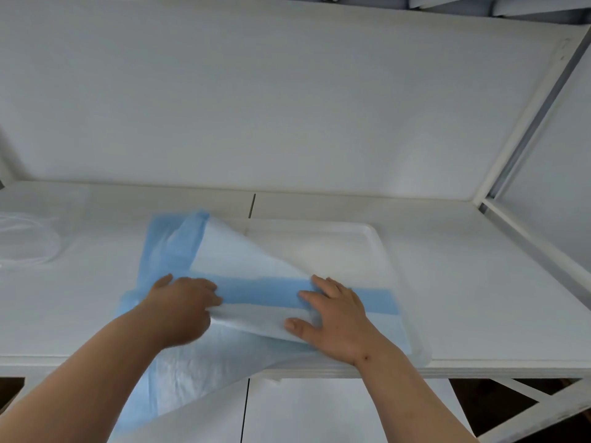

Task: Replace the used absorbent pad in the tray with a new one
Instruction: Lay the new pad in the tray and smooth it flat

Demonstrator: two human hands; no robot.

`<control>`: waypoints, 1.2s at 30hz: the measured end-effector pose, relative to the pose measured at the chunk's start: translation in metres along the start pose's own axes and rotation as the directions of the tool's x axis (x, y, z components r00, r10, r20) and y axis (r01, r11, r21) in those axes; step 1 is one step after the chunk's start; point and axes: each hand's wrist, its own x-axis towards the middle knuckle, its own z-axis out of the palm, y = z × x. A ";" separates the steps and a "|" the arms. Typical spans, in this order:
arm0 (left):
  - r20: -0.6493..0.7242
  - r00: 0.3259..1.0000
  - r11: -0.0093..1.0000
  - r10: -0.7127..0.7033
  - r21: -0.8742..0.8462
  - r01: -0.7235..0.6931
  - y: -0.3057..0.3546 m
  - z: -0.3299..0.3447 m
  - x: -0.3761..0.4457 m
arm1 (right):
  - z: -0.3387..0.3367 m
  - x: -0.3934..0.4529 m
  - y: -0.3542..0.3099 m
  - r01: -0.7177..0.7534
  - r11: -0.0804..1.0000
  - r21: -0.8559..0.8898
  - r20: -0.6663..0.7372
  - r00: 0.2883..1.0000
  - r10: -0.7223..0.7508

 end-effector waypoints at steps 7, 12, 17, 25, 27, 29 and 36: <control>-0.422 0.903 0.993 -0.084 0.037 0.110 -0.001 -0.064 0.005 | -0.007 0.002 -0.010 0.074 0.995 -0.060 -0.023 0.997 -0.076; -0.644 0.754 0.990 -0.131 -0.047 0.133 0.017 -0.090 0.005 | -0.031 -0.003 -0.013 0.041 0.997 0.063 -0.058 0.998 -0.038; -0.672 0.725 0.988 -0.154 -0.119 0.100 0.037 -0.103 0.016 | -0.054 -0.007 -0.003 -0.020 0.993 0.114 -0.053 0.998 0.026; -0.588 0.767 0.791 -0.254 -0.583 -0.185 0.078 -0.111 0.056 | -0.072 -0.013 0.026 -0.155 0.916 0.370 0.028 0.987 0.155; -0.553 0.820 0.669 -0.149 -0.667 -0.328 0.095 -0.106 0.074 | -0.074 -0.011 0.034 -0.229 0.814 0.534 0.061 0.970 0.233; -0.523 0.850 0.546 0.067 -0.694 -0.470 0.116 -0.099 0.085 | -0.076 -0.008 0.048 -0.294 0.607 0.738 0.122 0.943 0.309; -0.368 0.865 0.655 0.341 -0.567 -0.500 0.168 -0.065 0.100 | -0.084 0.008 0.094 -0.371 0.109 0.922 0.263 0.810 0.525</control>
